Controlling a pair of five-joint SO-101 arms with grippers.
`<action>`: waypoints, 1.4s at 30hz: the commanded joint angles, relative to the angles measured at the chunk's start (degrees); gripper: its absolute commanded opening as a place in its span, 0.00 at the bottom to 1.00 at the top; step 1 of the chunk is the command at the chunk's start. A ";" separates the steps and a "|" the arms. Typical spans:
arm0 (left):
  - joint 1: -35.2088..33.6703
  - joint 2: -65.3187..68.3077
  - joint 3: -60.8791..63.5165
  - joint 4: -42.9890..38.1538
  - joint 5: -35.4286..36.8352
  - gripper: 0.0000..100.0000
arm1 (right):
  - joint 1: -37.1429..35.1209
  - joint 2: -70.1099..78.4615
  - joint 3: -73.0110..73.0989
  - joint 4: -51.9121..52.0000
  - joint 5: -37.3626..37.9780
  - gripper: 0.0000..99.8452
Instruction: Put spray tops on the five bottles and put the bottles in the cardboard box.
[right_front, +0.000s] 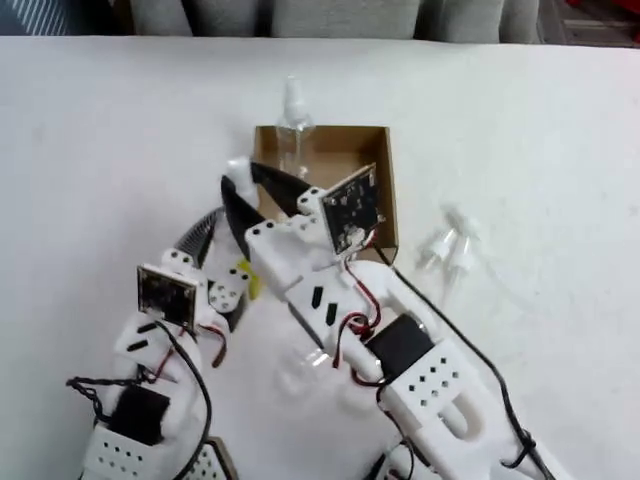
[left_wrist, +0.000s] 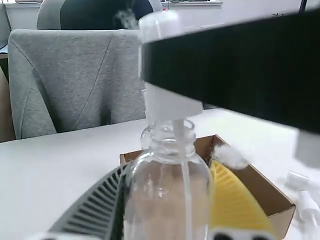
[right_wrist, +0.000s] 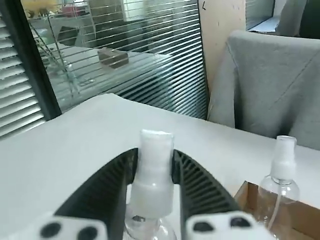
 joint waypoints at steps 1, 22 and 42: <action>0.13 -1.10 -0.79 -0.62 -0.62 0.02 | 0.31 -1.01 -0.35 -0.13 -0.62 0.02; 0.13 -1.10 -0.88 -0.62 -0.70 0.02 | 0.22 -0.66 5.27 -12.26 -5.27 0.02; 0.04 -1.10 -0.88 -0.62 -0.88 0.02 | -1.10 -1.10 6.95 -12.18 -5.27 0.19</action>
